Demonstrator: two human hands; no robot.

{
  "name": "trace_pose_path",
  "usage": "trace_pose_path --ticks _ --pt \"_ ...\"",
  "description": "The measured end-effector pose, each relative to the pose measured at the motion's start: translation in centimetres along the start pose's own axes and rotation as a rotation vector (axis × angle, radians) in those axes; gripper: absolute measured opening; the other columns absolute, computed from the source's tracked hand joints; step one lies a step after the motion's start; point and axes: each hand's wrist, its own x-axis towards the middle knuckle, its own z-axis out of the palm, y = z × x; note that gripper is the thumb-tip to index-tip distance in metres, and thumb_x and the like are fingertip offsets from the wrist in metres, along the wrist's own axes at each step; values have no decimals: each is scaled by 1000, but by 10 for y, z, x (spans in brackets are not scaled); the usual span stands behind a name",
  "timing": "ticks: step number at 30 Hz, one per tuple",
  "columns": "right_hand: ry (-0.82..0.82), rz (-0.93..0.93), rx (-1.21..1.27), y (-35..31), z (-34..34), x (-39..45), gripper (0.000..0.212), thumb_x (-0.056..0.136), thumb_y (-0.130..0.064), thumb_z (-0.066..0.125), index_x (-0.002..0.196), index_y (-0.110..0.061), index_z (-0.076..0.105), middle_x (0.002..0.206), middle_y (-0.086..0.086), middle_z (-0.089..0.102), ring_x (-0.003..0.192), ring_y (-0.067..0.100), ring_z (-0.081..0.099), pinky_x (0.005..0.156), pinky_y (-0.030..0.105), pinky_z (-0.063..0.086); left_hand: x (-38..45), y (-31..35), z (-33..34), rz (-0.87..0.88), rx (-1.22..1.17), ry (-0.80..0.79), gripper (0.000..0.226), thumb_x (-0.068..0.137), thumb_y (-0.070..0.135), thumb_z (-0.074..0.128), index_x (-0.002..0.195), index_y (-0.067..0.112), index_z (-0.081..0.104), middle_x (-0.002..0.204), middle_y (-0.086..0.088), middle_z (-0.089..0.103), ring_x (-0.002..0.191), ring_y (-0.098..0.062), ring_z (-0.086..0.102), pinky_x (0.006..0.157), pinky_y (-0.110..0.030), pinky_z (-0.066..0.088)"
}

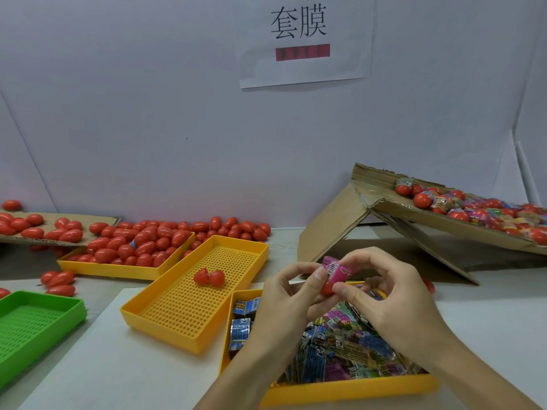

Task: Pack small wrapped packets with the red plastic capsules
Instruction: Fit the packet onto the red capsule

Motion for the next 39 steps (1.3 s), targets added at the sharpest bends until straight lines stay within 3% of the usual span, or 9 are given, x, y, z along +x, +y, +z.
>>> trace_pose_path --ticks 8,11,20,27,32,39 --pt "3 -13 35 -2 1 -1 22 73 -42 76 94 -38 70 90 -15 74 90 7 70 69 28 57 1 0 -3 8 80 -39 49 79 30 81 120 8 66 106 -16 75 104 -31 71 94 -42 56" --pt "7 -12 44 -2 -2 0 22 71 -39 76 93 -37 71 89 -13 75 87 7 72 69 25 58 1 -1 -3 18 35 -40 43 84 21 74 120 1 64 105 -19 75 104 -33 72 92 -38 58" --pt "13 -4 -7 1 -2 0 14 76 -38 70 87 -31 73 82 -15 74 79 4 71 67 20 57 1 -1 -1 49 49 -34 39 82 18 72 117 3 62 99 -16 77 99 -27 74 83 -27 59" --pt "-21 101 128 -2 -5 1 17 78 -38 66 83 -24 73 80 -5 74 73 9 71 58 16 54 -1 -3 1 100 380 -11 42 74 34 76 111 15 67 95 -8 77 95 -20 74 88 -37 60" --pt "-34 207 117 0 -6 2 33 71 -50 64 87 -23 75 84 -8 74 81 8 69 63 23 55 -3 -5 4 119 559 1 34 81 24 80 112 18 68 96 -3 76 91 -15 74 81 -32 61" --pt "14 349 231 4 -5 1 29 69 -44 68 87 -24 78 79 2 75 73 17 69 58 25 57 -2 -5 5 123 622 26 40 78 26 81 115 19 68 100 -1 75 93 -13 73 82 -31 61"
